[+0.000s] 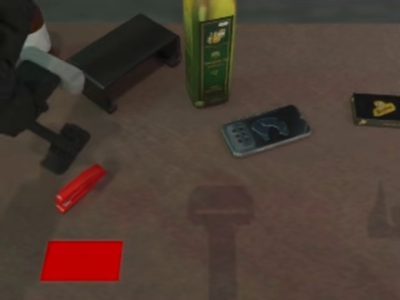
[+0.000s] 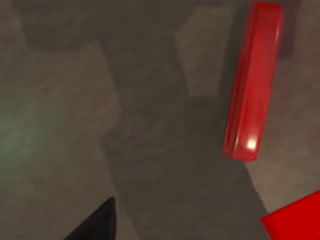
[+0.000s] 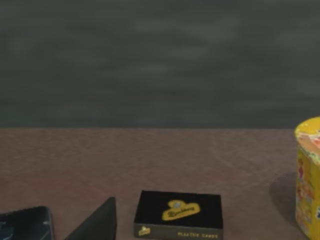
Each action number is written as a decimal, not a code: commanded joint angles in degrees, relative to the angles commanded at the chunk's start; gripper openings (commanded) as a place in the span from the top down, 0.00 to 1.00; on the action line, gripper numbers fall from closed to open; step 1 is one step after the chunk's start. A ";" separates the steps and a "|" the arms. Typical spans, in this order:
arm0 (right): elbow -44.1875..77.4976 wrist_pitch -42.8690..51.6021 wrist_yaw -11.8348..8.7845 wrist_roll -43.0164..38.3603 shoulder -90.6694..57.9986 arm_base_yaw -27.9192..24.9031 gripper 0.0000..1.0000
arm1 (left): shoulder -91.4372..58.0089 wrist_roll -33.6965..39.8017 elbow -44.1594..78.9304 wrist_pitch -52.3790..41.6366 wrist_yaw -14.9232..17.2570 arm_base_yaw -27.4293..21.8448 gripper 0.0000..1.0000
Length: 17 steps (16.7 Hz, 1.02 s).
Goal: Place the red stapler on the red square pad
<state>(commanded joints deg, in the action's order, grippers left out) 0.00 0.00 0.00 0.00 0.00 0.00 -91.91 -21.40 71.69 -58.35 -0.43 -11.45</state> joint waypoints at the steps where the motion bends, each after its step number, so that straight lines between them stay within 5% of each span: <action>1: 0.00 0.00 0.00 0.00 0.00 0.00 0.00 | -3.60 -0.85 3.04 -2.24 0.02 -0.47 0.00; 11: 0.00 0.00 0.00 0.00 0.00 0.00 0.00 | -14.93 -3.58 12.92 -9.10 0.10 -1.69 0.00; 17: 0.00 0.00 0.00 0.00 0.00 0.00 0.00 | -18.13 -3.86 6.58 0.48 0.13 -1.83 0.00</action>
<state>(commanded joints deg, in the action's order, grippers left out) 0.00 0.00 0.00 0.00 0.00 0.00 -110.04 -25.26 78.26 -57.87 -0.30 -13.28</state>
